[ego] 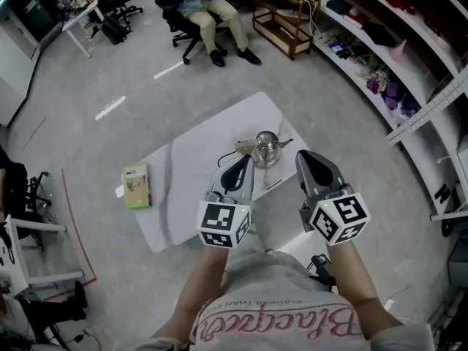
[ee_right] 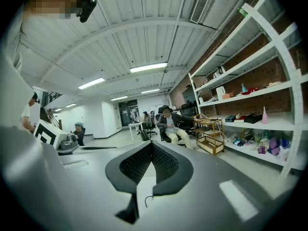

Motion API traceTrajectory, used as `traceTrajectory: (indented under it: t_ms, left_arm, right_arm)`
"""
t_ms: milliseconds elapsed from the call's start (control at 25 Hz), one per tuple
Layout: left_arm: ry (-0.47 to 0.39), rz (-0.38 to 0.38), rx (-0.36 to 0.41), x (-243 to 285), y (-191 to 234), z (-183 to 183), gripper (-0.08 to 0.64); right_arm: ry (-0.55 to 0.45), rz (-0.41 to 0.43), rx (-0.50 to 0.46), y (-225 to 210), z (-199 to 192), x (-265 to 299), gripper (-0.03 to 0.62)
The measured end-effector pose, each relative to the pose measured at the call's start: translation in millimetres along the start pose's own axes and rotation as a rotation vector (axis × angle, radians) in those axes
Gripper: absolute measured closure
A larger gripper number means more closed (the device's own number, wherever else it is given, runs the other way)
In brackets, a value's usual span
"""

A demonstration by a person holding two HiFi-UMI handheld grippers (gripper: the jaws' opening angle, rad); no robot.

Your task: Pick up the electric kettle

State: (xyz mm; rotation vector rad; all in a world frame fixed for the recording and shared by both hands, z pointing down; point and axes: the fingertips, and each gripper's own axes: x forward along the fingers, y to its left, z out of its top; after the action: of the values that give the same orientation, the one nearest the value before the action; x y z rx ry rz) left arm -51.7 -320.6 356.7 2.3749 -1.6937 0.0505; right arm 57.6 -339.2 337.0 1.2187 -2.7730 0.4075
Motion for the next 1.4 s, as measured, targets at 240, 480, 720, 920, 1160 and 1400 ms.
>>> traceTrajectory:
  t_ms: [240, 480, 720, 920, 1160, 1400]
  left_arm:
    - [0.001, -0.042, -0.008, 32.6, 21.1, -13.0, 0.559]
    - [0.024, -0.051, 0.007, 65.8, 33.5, -30.1, 0.559]
    - [0.01, -0.008, 0.009, 85.4, 47.0, -58.4, 0.559]
    - [-0.023, 0.051, 0.013, 102.0, 61.4, -85.1, 0.556]
    - [0.01, 0.06, -0.001, 115.9, 68.9, -141.5, 0.542]
    - [0.054, 0.108, -0.055, 121.6, 86.1, -205.6, 0.499]
  right_arm:
    - [0.021, -0.054, -0.042, -27.2, -6.7, 35.7, 0.571]
    - [0.058, -0.088, -0.077, -52.4, -26.0, 62.0, 0.571]
    - [0.068, -0.036, -0.058, -74.0, -56.0, 78.8, 0.571]
    - [0.09, -0.024, -0.024, -95.1, -97.2, 91.6, 0.569]
    - [0.145, -0.016, 0.035, -114.3, -161.5, 108.7, 0.538]
    - [0.168, -0.034, 0.083, -132.6, -220.3, 123.9, 0.457]
